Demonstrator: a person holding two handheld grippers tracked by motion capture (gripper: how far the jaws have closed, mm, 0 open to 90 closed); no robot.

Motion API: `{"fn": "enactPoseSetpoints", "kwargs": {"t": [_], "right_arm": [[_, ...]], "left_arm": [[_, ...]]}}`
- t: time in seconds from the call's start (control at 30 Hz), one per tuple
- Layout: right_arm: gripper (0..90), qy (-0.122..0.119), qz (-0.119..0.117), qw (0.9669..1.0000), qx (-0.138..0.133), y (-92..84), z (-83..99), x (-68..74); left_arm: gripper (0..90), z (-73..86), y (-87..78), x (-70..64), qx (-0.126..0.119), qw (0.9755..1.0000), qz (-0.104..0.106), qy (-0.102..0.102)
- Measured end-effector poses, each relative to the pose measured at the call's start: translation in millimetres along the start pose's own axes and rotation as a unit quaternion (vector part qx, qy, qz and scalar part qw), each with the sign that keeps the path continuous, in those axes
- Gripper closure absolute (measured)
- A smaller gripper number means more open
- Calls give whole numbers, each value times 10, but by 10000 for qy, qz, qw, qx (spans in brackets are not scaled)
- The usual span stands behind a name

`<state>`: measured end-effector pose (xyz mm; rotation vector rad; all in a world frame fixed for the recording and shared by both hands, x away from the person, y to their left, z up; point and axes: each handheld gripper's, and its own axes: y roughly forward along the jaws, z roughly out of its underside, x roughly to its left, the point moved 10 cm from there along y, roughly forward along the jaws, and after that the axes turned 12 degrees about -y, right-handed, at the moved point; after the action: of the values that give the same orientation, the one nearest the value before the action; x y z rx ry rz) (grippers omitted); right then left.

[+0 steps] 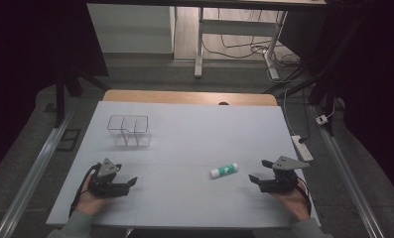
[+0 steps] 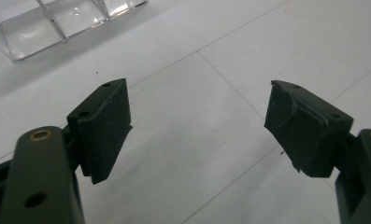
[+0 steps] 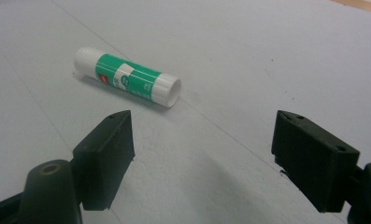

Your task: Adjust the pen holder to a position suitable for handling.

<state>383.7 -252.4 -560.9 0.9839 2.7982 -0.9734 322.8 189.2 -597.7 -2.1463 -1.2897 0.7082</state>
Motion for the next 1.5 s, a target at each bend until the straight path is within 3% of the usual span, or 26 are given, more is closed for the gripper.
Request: {"fn": "enactPoseSetpoints", "kwargs": {"t": [0.2,0.53,1.1,1.5], "right_arm": [[207,8,-27,10000,-31,-16,-6,5],[209,-3,-59,10000,-18,-6,1,7],[208,75,-151,9999,-34,7,7,16],[208,94,-142,9999,-6,17,21,13]], "left_arm": [[226,-52,10,33,-24,10000,-41,29],[237,-202,-64,160,-225,9996,-72,-178],[267,-291,-88,642,-251,9962,-477,-681],[387,-326,-75,1068,-202,9914,-806,-1007]]}}
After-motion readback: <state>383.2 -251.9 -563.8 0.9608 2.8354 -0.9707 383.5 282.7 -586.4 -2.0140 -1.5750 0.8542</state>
